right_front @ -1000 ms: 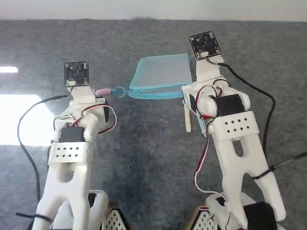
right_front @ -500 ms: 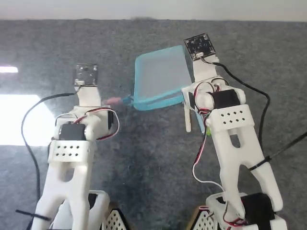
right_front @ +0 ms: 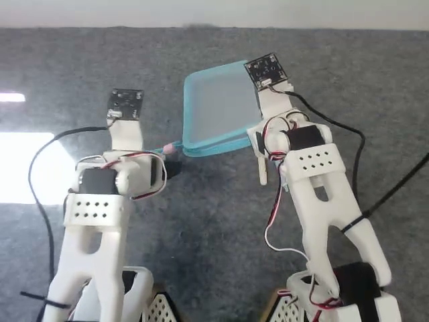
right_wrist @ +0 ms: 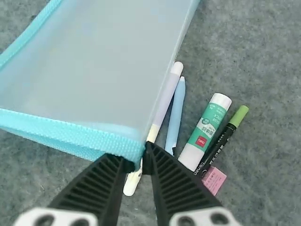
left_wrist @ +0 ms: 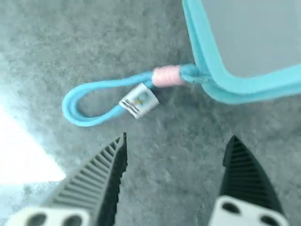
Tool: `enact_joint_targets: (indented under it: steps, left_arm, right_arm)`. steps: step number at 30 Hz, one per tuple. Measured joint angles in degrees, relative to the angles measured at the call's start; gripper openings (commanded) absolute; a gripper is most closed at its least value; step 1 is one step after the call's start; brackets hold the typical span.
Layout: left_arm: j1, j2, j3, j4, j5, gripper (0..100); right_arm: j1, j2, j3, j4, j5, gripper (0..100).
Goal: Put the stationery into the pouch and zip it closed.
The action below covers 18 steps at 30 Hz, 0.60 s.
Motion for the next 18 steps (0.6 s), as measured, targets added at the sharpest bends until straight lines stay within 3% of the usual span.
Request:
enact_joint_targets:
  steps: [4, 14, 18]
  left_arm:
    - [-3.8, 0.0, 3.2, -6.6, -5.5, 37]
    - [-4.8, 0.0, 4.7, -7.2, -7.7, 37]
    - [-4.8, 0.0, 5.5, -7.2, -12.2, 37]
  right_arm:
    - [-1.1, 0.0, -5.5, 5.5, 0.0, 0.7]
    - [-2.8, -0.2, -16.6, 15.2, 0.1, 0.7]
    - [-3.0, -0.2, -20.3, 17.7, 0.4, 0.7]
